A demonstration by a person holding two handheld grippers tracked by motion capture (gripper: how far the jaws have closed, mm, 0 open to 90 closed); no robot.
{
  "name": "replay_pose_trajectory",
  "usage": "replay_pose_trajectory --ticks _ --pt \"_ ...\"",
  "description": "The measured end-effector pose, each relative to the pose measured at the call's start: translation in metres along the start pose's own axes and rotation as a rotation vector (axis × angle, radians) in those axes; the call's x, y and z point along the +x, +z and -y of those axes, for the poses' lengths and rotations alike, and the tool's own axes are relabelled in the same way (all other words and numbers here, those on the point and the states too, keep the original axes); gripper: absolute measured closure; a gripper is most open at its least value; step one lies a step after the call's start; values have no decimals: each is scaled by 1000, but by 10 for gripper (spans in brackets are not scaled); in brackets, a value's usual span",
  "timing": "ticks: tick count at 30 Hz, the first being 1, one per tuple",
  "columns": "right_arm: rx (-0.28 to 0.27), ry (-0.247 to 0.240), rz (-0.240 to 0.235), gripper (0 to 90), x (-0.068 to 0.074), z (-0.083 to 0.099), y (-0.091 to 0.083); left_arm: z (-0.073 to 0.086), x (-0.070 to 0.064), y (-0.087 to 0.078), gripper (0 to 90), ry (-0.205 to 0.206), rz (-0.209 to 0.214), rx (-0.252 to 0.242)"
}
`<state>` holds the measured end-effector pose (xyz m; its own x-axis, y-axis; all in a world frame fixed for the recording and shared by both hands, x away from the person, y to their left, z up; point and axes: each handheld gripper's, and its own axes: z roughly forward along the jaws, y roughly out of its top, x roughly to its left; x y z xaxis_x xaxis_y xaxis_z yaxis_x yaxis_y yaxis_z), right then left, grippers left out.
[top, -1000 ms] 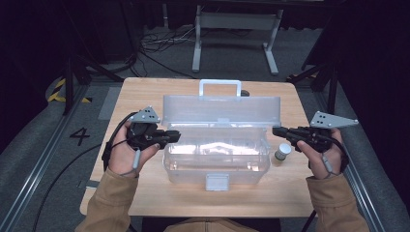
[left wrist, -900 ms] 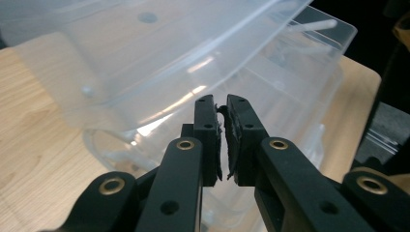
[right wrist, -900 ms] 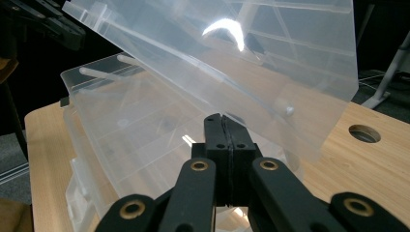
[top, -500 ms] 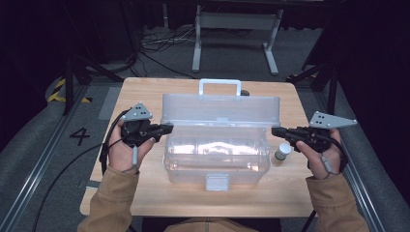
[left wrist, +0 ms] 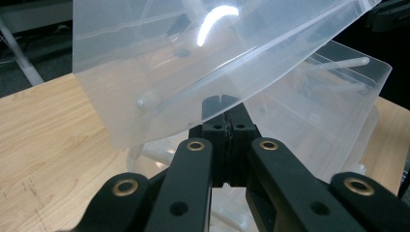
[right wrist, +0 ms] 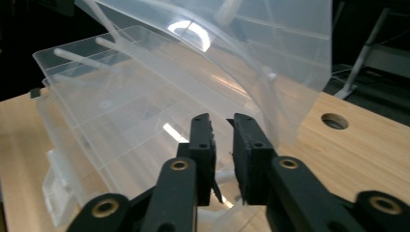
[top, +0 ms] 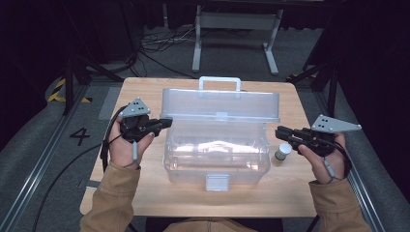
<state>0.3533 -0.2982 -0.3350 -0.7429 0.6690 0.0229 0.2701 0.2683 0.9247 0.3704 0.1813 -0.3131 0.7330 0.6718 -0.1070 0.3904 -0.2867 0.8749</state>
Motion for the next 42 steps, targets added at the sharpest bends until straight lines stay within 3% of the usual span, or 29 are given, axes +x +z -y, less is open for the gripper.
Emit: replay_pose_trajectory --ticks 3,4,6,8,13,15,17,22,27,31,33,38,42 --pt "-12 -18 49 735 -3 2 -1 -1 1 1 897 4 0 -2" --pt "-16 -52 69 735 -5 4 -1 -1 1 1 897 3 1 -2" --pt "-25 -76 88 736 -6 6 0 -1 1 2 897 2 -1 -5" --pt "-60 -53 101 717 -9 9 3 -2 1 2 896 6 -5 -4" --pt "-42 -50 128 635 -8 10 6 -2 2 3 896 3 -3 -6" --pt "-29 -64 159 580 -5 8 7 -2 2 3 896 7 -3 -4" --pt "-60 -41 154 541 -2 6 11 -3 2 4 895 7 -1 -2" --pt "-74 -25 181 501 1 3 20 -2 2 5 894 8 1 0" --pt "-89 -15 223 494 3 -3 31 -2 2 6 891 12 5 1" --pt "-105 -27 244 494 6 -8 38 -2 2 6 884 15 7 9" --pt "-116 -43 278 495 7 -11 41 -2 1 6 884 14 5 11" --pt "-150 -31 288 499 8 -14 43 -2 1 6 884 15 7 10" --pt "-157 -51 313 500 10 -16 47 -1 1 6 881 17 12 10"
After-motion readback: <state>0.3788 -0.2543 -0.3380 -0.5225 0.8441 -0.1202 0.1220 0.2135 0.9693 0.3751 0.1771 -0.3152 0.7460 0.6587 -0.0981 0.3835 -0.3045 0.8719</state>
